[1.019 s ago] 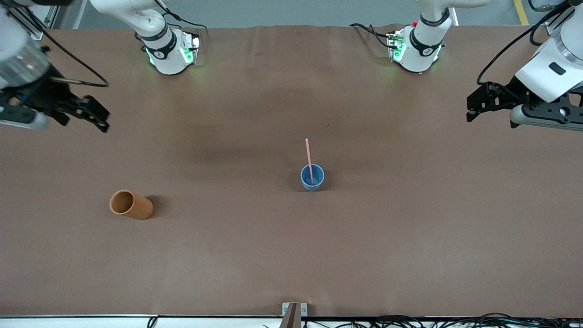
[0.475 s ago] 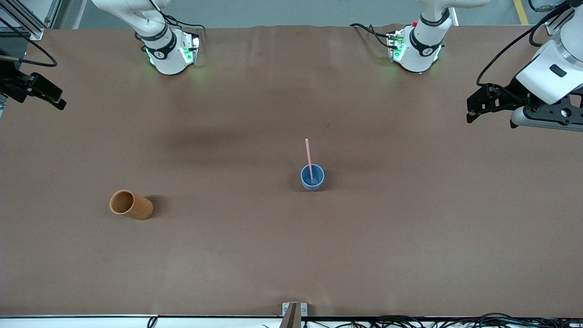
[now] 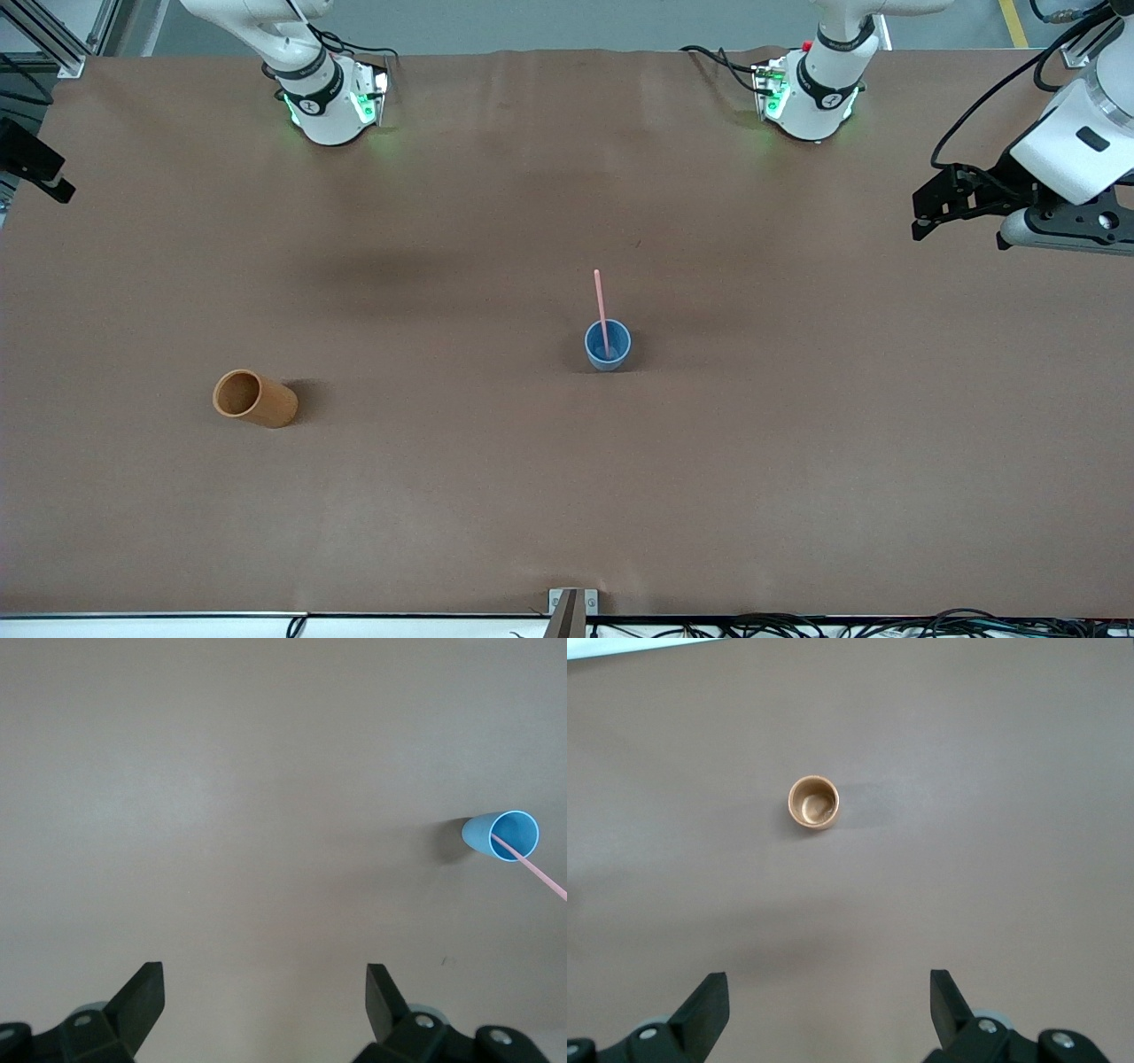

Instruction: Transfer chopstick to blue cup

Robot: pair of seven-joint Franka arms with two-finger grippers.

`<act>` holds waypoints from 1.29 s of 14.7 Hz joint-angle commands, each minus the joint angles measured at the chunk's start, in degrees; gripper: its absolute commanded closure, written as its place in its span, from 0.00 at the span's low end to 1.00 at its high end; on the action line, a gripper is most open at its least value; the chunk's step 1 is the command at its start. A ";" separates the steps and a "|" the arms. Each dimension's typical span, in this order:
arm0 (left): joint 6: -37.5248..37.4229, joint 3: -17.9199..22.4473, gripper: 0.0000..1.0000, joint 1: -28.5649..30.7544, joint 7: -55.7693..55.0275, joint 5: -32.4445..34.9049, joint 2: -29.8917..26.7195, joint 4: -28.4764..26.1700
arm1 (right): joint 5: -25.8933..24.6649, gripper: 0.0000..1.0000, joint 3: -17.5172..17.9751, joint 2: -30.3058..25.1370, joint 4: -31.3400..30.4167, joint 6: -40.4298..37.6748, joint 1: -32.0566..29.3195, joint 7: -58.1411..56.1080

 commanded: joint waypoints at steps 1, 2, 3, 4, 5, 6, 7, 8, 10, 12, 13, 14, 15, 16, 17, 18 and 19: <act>-0.54 0.08 0.00 0.16 0.08 -0.45 0.15 0.61 | 0.88 0.00 1.09 5.18 5.96 -2.81 -1.89 -2.18; -0.54 0.08 0.00 0.16 0.08 -0.45 0.15 0.61 | 0.97 0.00 1.09 6.32 6.93 -3.26 -1.98 -3.06; -0.54 0.08 0.00 0.16 0.08 -0.45 0.15 0.70 | 0.97 0.00 1.01 6.51 6.94 -3.17 -1.99 -4.12; -0.54 0.08 0.00 0.16 0.08 -0.45 0.15 0.61 | 0.97 0.00 1.01 6.51 6.42 -3.17 -2.33 -5.87; -0.54 0.08 0.00 0.16 0.08 -0.45 0.15 0.70 | 0.97 0.00 1.09 6.51 6.33 -3.17 -2.86 -6.84; -0.54 0.08 0.00 0.16 0.08 -0.45 0.15 0.61 | 0.97 0.00 1.09 6.60 6.07 -2.91 -2.78 -6.76; -0.54 0.08 0.00 0.16 0.08 -0.45 0.15 0.61 | 1.06 0.00 1.18 6.60 5.89 -2.91 -2.86 -6.68; -0.54 0.08 0.00 0.16 0.08 -0.45 0.15 0.61 | 1.06 0.00 1.18 6.60 5.80 -2.91 -2.86 -6.76; -0.54 0.08 0.00 0.16 0.08 -0.45 0.15 0.61 | 1.06 0.00 1.27 6.51 5.80 -3.00 -2.51 -6.76; -0.54 0.08 0.00 0.16 0.08 -0.45 0.15 0.61 | 1.15 0.00 1.45 6.51 5.80 -2.91 -2.51 -6.85; -0.54 0.08 0.00 0.07 0.08 -0.45 0.15 0.70 | 1.76 0.00 1.45 6.51 5.80 -3.08 -2.60 -6.85; -0.54 0.08 0.00 0.16 0.08 -0.45 0.15 0.61 | 4.20 0.00 1.27 6.42 5.80 -3.17 -2.95 -6.85; -0.54 0.08 0.00 0.07 0.08 -0.45 0.15 0.61 | 5.53 0.00 1.10 6.34 5.71 -3.35 -3.39 -7.02; -0.63 0.08 0.00 0.07 0.08 -0.45 0.15 0.61 | 5.63 0.00 1.18 6.16 4.93 -3.35 -3.39 -7.98; -0.54 0.08 0.00 0.07 0.08 -0.45 0.15 0.70 | 5.54 0.00 1.27 5.72 4.05 -2.91 -3.30 -9.12; -0.54 0.08 0.00 0.07 0.08 -0.45 0.15 0.61 | 5.28 0.00 1.36 5.63 3.87 -3.26 -3.22 -9.40; -0.54 0.08 0.00 0.07 0.08 -0.45 0.15 0.61 | 4.50 0.00 1.45 5.63 3.69 -3.35 -3.04 -9.83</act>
